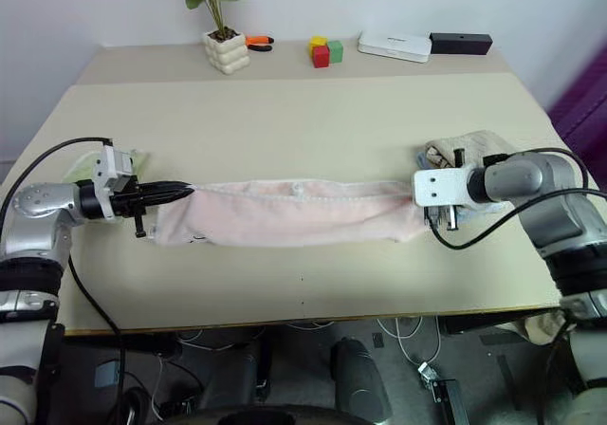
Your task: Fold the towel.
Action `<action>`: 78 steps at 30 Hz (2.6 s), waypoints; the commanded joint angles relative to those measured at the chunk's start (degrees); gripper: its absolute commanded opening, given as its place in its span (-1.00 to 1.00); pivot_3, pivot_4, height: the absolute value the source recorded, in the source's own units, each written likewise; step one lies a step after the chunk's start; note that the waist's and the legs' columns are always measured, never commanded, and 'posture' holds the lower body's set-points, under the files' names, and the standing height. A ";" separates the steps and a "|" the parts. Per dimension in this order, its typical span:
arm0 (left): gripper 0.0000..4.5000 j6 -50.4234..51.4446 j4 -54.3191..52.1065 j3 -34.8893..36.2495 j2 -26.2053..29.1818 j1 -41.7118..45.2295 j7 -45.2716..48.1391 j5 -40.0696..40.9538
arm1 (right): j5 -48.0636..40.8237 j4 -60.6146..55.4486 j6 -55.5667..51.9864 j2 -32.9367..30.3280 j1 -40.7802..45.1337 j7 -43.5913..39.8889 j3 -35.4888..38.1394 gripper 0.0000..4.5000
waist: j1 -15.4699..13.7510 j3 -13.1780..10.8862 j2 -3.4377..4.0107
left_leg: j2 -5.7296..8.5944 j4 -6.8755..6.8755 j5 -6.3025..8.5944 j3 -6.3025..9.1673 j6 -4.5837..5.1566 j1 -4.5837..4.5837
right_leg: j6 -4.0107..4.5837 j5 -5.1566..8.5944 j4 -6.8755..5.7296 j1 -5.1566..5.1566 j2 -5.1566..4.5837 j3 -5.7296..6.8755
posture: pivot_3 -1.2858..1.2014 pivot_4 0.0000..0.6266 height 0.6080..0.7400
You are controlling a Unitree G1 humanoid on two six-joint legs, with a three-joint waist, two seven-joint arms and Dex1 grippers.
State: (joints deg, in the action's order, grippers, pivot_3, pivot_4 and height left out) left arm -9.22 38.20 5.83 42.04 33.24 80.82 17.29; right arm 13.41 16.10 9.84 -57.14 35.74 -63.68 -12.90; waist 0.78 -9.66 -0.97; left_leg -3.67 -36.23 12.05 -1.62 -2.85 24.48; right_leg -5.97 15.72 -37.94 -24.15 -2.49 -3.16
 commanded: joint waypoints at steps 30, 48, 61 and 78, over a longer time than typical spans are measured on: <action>-1.00 -8.13 17.55 -1.65 -3.47 10.09 -6.47 -7.37 | 8.95 12.40 5.83 4.16 7.74 9.51 -2.23 -0.96 | 0.00 0.00 0.00 | 0.01 0.00 0.00 0.00 0.00 0.01 | -0.01 0.00 -0.05 -0.01 -0.01 0.00 | 0.03 -0.52 1.00; 0.51 -5.02 17.28 -1.52 -3.12 9.48 -9.27 -7.73 | 6.69 12.62 -0.40 6.68 7.84 10.26 -1.33 -0.18 | -0.05 0.00 0.00 | 0.01 0.00 0.00 0.01 0.00 0.01 | -0.02 0.00 -0.05 -0.01 0.00 0.00 | 0.03 -0.52 1.00; 1.00 3.77 4.85 2.68 -0.98 7.90 -3.85 -0.63 | 0.20 7.18 -6.96 7.82 7.59 12.17 4.89 0.99 | 0.08 0.00 0.00 | 0.00 0.03 0.00 0.02 0.00 0.00 | -0.02 0.00 -0.06 -0.01 0.01 0.00 | 0.03 -0.52 1.00; 1.00 2.78 -20.70 -0.53 11.51 -11.62 7.18 -1.96 | -41.24 -26.10 -42.09 12.13 -5.39 2.21 21.83 0.99 | -0.92 -0.02 0.03 | -0.07 -0.01 0.00 0.08 0.00 -0.05 | 0.25 0.17 -0.13 0.06 0.01 0.07 | 0.03 -0.52 1.00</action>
State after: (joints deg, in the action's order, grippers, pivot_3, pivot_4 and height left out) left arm -2.79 17.11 5.82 53.08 21.06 89.22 17.56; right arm -23.36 -5.94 -28.61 -43.99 30.19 -61.00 6.12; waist -0.14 -9.68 -0.94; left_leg -3.71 -36.25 12.05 -1.58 -2.85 24.43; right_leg -5.70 15.90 -38.06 -24.09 -2.51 -3.11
